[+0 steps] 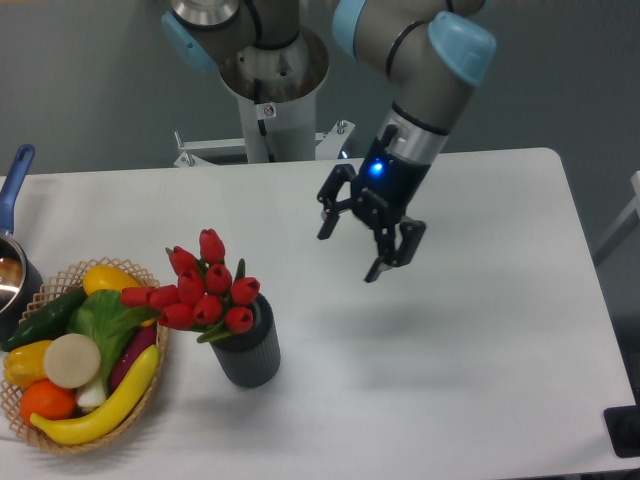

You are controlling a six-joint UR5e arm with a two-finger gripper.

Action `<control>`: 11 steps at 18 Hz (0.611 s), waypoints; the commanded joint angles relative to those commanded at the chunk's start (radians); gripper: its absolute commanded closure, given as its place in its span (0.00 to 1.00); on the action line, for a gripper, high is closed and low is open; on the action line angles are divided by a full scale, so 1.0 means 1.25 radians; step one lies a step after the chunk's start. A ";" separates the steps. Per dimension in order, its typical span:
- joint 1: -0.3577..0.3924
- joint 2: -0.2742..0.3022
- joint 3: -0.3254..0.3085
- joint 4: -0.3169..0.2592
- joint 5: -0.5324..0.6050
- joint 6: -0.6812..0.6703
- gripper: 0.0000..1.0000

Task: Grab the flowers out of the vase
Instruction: 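Move the open gripper across the table toward the red tulips, then lower the open gripper around the tulip stems above the black vase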

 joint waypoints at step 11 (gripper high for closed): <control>-0.044 -0.026 -0.036 0.004 -0.170 -0.060 0.00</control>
